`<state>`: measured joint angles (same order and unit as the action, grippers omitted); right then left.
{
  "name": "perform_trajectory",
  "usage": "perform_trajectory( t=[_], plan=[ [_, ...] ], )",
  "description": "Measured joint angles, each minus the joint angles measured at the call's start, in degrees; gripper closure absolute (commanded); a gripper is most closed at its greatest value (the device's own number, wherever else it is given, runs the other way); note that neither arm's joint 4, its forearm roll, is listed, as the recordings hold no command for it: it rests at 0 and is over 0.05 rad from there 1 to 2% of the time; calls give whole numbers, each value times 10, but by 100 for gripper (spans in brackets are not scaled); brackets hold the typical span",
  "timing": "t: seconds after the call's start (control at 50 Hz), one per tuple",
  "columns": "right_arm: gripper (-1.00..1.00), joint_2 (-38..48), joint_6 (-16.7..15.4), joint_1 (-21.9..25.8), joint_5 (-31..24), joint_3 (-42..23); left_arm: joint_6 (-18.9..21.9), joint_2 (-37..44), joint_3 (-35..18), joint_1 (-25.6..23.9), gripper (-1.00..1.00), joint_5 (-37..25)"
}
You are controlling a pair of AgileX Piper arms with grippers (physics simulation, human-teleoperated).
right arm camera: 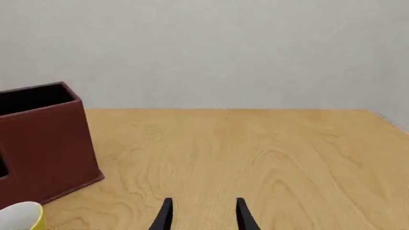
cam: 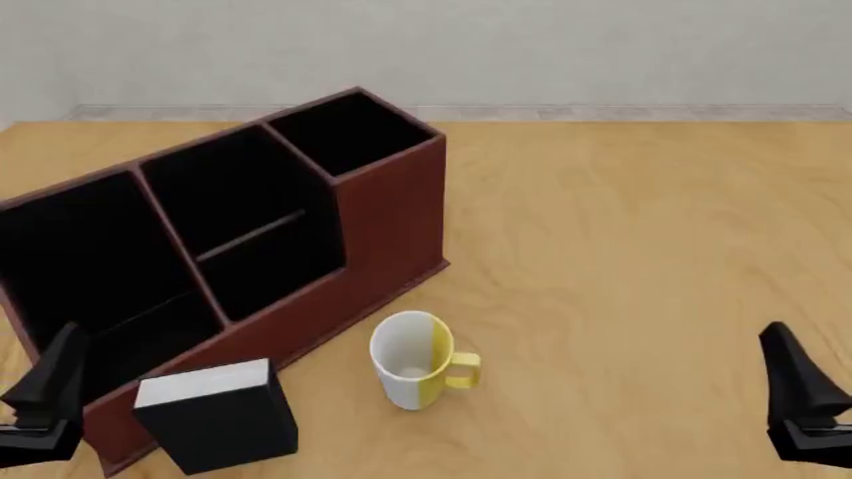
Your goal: Pick up the book and place it in the right compartment of the caddy.
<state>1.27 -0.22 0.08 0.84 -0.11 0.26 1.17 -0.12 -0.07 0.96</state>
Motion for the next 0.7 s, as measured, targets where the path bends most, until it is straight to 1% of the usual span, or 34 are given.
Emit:
perform_trajectory(
  t=[0.26,0.44,0.56,0.7],
  plan=[
    [-100,0,-13,10,-1,-2,12,-8,-9,-2,-100,-7],
    [-100,7,-25,32,-6,-12,21,-10,-24,-4,-100,-14],
    [-100,5,-30,48,-20,-25,21,-11,-59,10,-100,-24],
    [-100,2,-36,72,-37,-39,23,-11,-123,33,-100,-48]
  ],
)
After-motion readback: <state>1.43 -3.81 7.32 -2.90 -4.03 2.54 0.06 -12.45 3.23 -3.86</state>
